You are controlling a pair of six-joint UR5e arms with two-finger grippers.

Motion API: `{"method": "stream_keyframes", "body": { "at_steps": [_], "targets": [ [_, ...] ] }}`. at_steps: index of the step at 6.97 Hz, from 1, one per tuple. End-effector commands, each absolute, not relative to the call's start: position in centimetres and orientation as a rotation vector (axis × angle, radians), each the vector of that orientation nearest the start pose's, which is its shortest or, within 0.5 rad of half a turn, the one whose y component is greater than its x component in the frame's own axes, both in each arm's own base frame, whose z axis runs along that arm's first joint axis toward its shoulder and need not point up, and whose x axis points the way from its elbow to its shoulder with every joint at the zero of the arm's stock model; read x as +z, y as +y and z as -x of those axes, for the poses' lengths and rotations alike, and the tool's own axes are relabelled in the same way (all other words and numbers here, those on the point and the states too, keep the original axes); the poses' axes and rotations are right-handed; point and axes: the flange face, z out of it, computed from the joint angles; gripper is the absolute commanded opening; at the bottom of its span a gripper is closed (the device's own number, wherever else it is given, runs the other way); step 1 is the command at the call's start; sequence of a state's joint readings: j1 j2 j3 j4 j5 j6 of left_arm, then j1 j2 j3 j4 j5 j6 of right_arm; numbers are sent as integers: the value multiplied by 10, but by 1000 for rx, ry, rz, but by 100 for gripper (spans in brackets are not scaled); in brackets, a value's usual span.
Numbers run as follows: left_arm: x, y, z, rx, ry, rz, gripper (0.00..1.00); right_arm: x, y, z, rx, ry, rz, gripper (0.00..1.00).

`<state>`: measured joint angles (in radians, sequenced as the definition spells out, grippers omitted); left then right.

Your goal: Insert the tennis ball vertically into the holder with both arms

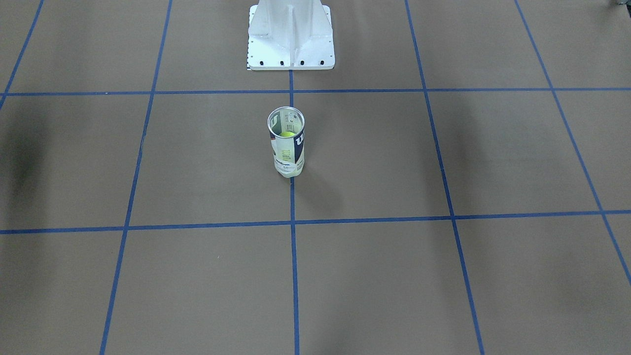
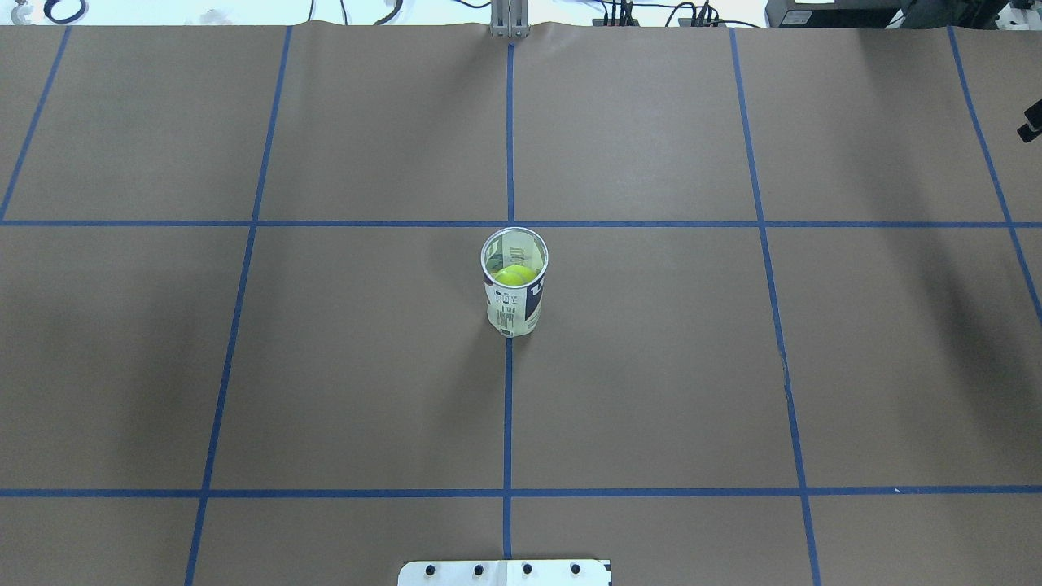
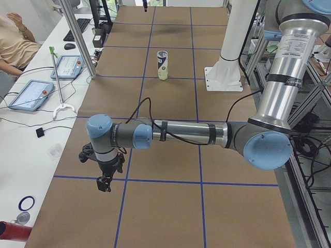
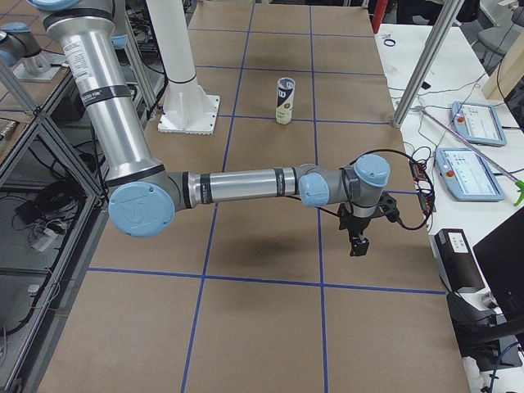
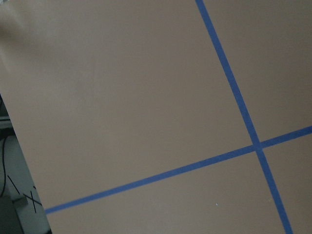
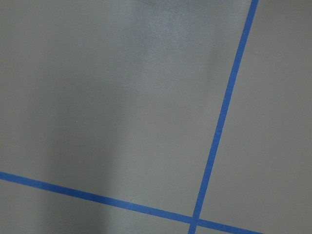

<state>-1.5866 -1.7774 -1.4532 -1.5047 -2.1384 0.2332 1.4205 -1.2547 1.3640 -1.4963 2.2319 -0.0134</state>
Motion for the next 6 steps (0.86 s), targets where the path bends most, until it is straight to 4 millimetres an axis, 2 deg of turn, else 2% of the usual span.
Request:
{"method": "stream_keyframes", "body": {
  "at_steps": [1, 2, 3, 4, 6],
  "targets": [
    [615, -520, 79, -23, 733, -14, 100, 583, -638, 24, -167, -673, -106, 100],
    [623, -486, 76, -35, 752, 4, 100, 584, -637, 24, -150, -682, -95, 99],
    [632, -468, 77, -37, 744, 18, 100, 586, -635, 24, -137, -684, -58, 99],
    [648, -460, 76, -50, 753, 50, 100, 587, -631, 23, -133, -682, -51, 99],
    [639, -463, 75, -27, 752, -3, 100, 598, -618, 21, -131, -682, -41, 99]
  ]
}}
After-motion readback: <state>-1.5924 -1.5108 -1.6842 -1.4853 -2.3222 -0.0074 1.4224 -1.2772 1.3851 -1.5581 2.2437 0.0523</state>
